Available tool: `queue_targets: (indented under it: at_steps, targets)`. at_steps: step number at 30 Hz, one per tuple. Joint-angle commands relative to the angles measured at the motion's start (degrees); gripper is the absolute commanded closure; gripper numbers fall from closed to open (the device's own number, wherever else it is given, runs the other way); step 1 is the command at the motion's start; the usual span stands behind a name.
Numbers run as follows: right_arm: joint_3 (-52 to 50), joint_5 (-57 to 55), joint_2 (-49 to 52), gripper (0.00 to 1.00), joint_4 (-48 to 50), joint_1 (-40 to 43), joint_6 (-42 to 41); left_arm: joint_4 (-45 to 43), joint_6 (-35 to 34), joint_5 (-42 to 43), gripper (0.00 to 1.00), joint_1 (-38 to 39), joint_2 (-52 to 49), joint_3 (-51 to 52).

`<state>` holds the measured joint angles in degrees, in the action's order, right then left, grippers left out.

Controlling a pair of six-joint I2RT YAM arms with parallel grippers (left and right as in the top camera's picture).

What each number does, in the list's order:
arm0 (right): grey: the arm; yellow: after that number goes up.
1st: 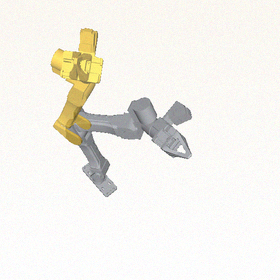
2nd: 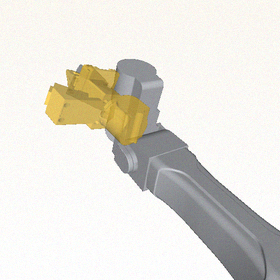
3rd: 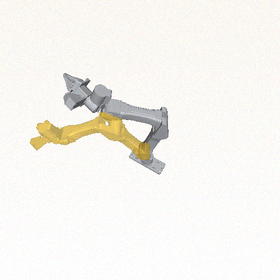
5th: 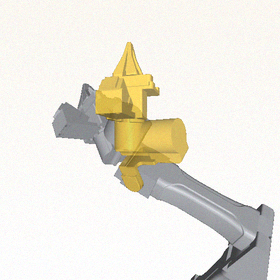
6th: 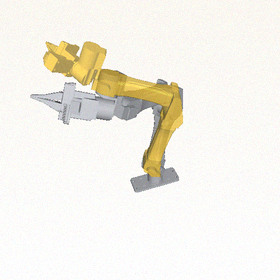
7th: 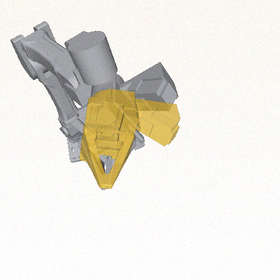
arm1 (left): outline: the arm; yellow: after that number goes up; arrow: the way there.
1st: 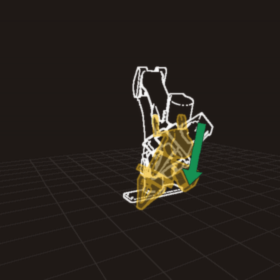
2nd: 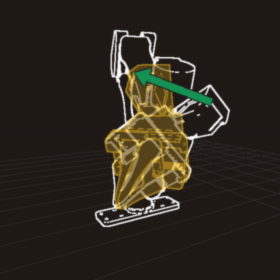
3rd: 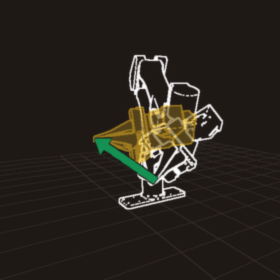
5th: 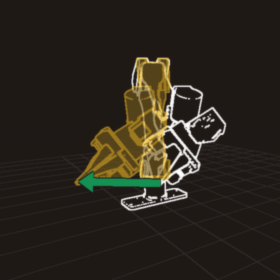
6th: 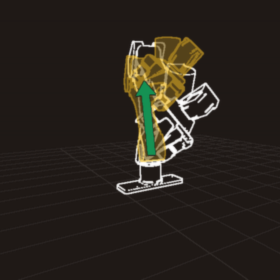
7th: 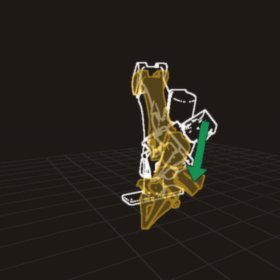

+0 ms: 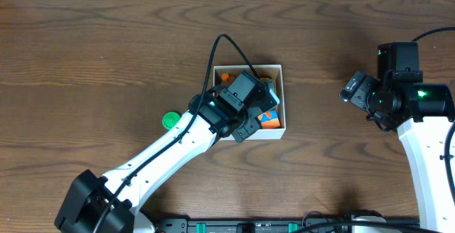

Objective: Pack container
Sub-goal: 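Carry the duck with the left gripper into the box and release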

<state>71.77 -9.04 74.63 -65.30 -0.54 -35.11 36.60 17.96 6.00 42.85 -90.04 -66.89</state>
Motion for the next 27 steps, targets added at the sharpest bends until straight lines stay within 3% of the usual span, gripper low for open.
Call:
queue_targets:
  at_steps: [1, 2, 4, 10, 16, 18, 21, 26, 27]
  targets:
    - [-0.3, -1.0, 0.4, 0.01, -0.1, 0.4, 0.9, 0.6, 0.4, -1.1, 0.63, -0.1, -0.4, -0.4]
    - [-0.3, -1.0, 0.4, 0.01, -0.1, 0.4, 0.9, 0.6, 0.4, -1.1, 0.58, -0.1, -0.4, -0.4]
    - [-0.3, -1.0, 0.4, 0.01, -0.2, 0.4, 0.9, 0.6, 0.4, -1.1, 0.34, -0.1, -0.4, -0.4]
    - [-0.3, -1.1, 0.4, 0.01, -0.3, 0.4, 1.6, 0.6, 0.4, -1.1, 0.24, -0.1, -0.3, -0.4]
    - [-0.3, -1.1, 0.4, 0.01, -0.3, 0.4, 1.6, 0.7, -0.4, -2.3, 0.24, -0.2, 0.8, -0.4]
    - [-0.3, -1.5, 0.4, 0.01, -0.3, 0.4, 1.6, 0.9, -3.4, -6.6, 0.24, -0.8, 2.4, -0.4]
    - [-0.3, -1.7, 0.4, 0.01, -0.3, 0.4, 2.0, 2.4, -7.3, -10.9, 0.15, -3.5, 6.6, -0.4]
    - [-0.3, -1.7, 0.4, 0.01, -0.3, 0.4, 2.5, 5.5, -17.7, -11.2, 0.01, -15.7, 14.9, -0.4]
    - [-0.3, -1.7, 0.4, 0.01, -0.3, 0.4, 2.5, 5.8, -20.9, -11.2, 0.02, -19.1, 16.0, -0.4]
